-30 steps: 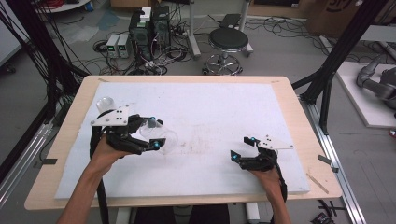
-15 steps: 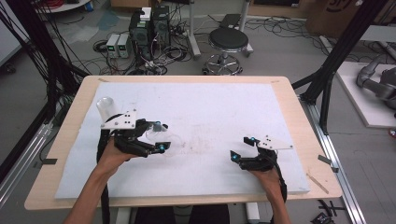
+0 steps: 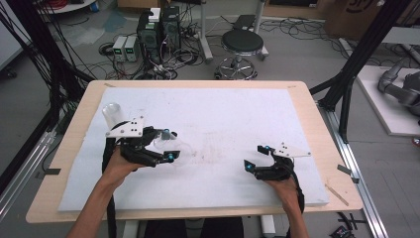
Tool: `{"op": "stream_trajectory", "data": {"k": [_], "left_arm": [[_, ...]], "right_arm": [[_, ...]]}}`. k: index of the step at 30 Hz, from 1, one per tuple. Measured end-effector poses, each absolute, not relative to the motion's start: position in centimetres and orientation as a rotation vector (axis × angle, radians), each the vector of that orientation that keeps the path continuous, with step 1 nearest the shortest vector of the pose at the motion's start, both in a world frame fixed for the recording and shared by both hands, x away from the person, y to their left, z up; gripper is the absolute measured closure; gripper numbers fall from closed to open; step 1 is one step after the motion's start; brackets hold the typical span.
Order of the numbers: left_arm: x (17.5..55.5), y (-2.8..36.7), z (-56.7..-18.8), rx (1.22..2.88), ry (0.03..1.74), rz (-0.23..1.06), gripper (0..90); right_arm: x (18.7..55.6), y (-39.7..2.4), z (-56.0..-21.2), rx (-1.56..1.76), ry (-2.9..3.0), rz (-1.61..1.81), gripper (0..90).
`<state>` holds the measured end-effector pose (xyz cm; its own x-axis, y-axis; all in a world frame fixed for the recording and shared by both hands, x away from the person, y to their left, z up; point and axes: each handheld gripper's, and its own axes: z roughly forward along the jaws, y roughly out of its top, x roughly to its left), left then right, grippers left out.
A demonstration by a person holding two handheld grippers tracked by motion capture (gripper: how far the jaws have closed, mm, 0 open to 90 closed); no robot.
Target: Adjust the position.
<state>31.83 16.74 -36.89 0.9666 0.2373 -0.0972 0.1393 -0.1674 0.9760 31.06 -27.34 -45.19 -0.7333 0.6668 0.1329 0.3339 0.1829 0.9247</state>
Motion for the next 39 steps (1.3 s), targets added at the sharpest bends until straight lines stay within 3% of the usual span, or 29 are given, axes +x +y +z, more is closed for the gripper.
{"op": "stream_trajectory", "data": {"k": [21,39], "left_arm": [[32.4,16.0,-37.3,1.716,0.241,0.034,36.6],[32.3,14.4,-37.4,1.705,0.225,-0.001,36.6]], "right_arm": [[31.4,-24.7,-38.6,0.584,2.338,1.754,14.8],[32.1,-20.4,-37.0,0.373,2.468,1.800,14.8]]}}
